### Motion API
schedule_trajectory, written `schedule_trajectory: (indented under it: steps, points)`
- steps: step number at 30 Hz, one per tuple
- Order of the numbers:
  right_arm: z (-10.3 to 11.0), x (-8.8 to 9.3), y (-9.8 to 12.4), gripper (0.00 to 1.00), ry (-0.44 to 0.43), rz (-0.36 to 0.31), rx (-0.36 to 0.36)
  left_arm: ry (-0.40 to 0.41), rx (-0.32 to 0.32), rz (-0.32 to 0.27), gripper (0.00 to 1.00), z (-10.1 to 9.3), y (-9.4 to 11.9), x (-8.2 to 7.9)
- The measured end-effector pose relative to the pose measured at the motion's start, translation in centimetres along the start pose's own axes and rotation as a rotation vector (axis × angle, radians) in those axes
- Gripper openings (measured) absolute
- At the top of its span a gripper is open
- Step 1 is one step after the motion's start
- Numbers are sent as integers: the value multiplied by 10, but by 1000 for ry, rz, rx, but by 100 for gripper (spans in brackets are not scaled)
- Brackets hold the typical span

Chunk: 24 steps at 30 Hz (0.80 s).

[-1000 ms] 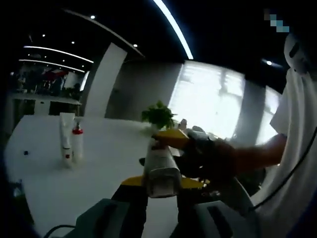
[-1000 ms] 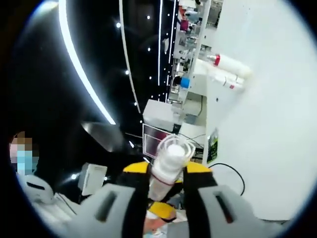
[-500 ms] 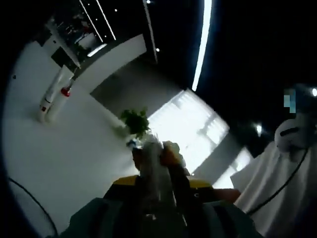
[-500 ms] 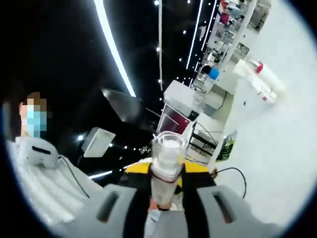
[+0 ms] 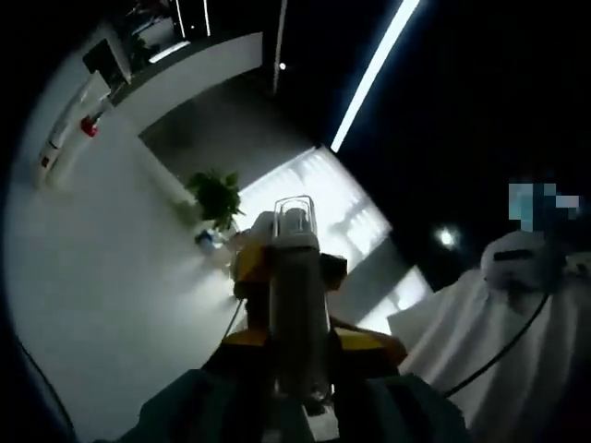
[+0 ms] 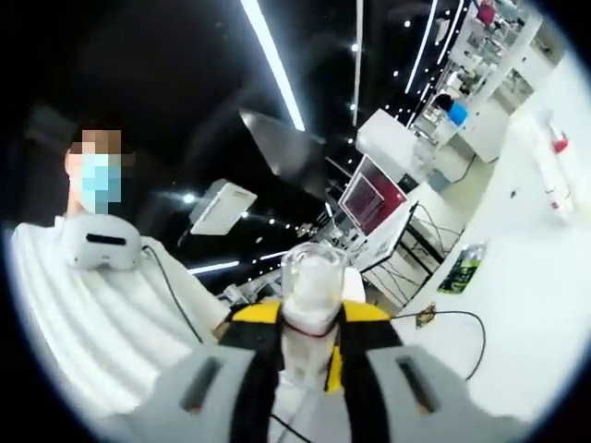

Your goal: Arrange the skincare products in the storage area until every visible bottle or jar stands upright without overlapping.

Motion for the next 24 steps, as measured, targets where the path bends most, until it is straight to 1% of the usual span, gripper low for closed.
schedule_trajectory:
  steps: [1, 2, 3, 4, 6, 7, 8, 9, 10, 11, 12, 13, 14, 15, 16, 17, 19, 20, 21, 22, 23, 24]
  points:
    - [0, -3, -2, 24, -1, -3, 5, 5, 1, -14, 24, -1, -1, -3]
    - [-1, -8, -6, 24, 1, -4, 16, -17, 6, -53, 24, -1, -3, -9]
    - [-6, -12, -8, 24, 32, -8, 49, -91, -20, -92, 24, 6, -2, -17]
    - [-11, -16, -10, 24, 78, -3, 80, -95, -43, -101, 24, 8, -2, -21]
    - [-20, -21, -12, 24, 125, 6, 141, -128, -78, -121, 24, 13, -2, -27]
    - [-22, -22, -13, 24, 125, 3, 162, -190, -115, -119, 24, 18, -2, -30]
    - [-25, -23, -14, 25, 119, -3, 186, -205, -127, -115, 24, 20, -1, -31]
    - [-28, -24, -15, 26, 112, -8, 209, -254, -174, -114, 24, 28, -1, -35]
    - [-34, -25, -15, 27, 133, -15, 249, -279, -207, -107, 24, 32, 0, -36]
    - [-37, -25, -15, 27, 150, -16, 272, -292, -224, -109, 24, 35, -1, -37]
    - [-40, -24, -16, 27, 162, -14, 294, -282, -221, -115, 24, 34, -3, -37]
    - [-42, -24, -15, 27, 169, -6, 318, -323, -251, -120, 23, 38, -3, -40]
    - [-44, -24, -15, 28, 192, -5, 332, -343, -263, -125, 23, 39, -3, -41]
    - [-47, -24, -14, 28, 211, 6, 362, -353, -287, -131, 23, 42, -2, -43]
    - [-48, -26, -14, 30, 222, 0, 380, -348, -312, -144, 24, 45, -2, -45]
    - [-51, -28, -12, 33, 227, -3, 426, -372, -346, -150, 24, 50, 1, -47]
    - [-50, -35, -11, 34, 212, -38, 456, -411, -393, -146, 23, 55, 4, -48]
    - [-51, -41, -9, 34, 192, -72, 493, -412, -419, -159, 23, 58, 5, -49]
    - [-53, -43, -8, 33, 194, -80, 517, -430, -445, -172, 23, 60, 8, -50]
    - [-56, -44, -4, 31, 177, -84, 569, -463, -472, -153, 23, 62, 10, -49]
    - [-59, -43, -2, 30, 156, -74, 597, -513, -509, -121, 23, 66, 12, -47]
    - [-61, -41, -2, 30, 169, -62, 604, -555, -532, -91, 23, 68, 14, -45]
Point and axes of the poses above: the point that each gripper's makers call its tool centre point, and the gripper's own axes: y roughly backward along the fingers, z roughly to its left, x roughly out of its underside, the point moved 3 cm from there along y, roughly backward along the fingers, and after that the axes turned 13 degrees about -z, right-handed, at the moved point
